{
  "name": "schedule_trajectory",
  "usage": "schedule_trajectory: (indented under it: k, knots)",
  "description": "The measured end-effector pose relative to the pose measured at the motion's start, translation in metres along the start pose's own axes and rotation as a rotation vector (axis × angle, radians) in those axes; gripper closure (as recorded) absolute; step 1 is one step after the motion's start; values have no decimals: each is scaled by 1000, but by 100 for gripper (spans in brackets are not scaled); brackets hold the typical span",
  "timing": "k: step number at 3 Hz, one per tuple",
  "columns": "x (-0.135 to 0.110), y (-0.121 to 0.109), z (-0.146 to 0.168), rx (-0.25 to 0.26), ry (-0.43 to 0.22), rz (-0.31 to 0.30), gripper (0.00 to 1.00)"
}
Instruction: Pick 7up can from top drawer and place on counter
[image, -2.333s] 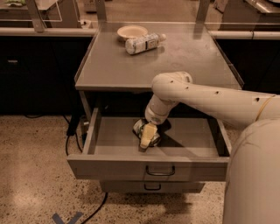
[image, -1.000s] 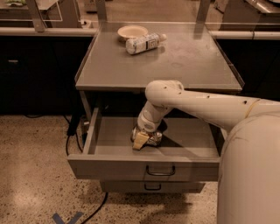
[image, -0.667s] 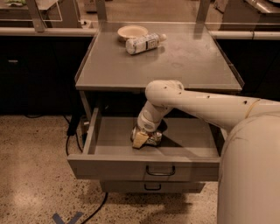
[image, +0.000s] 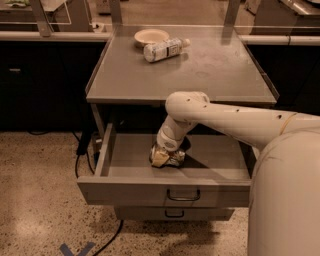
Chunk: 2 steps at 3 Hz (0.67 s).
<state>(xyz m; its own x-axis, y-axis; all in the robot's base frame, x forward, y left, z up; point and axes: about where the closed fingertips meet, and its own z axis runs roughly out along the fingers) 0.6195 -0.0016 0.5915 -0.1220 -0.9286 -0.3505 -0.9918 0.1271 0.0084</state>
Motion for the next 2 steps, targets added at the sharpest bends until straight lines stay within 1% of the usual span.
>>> schedule_trajectory:
  k: [1,2]
  knots:
    - [-2,3,-6,3,0,-11,100]
    - [-12,9,-39,26,2,-49,100]
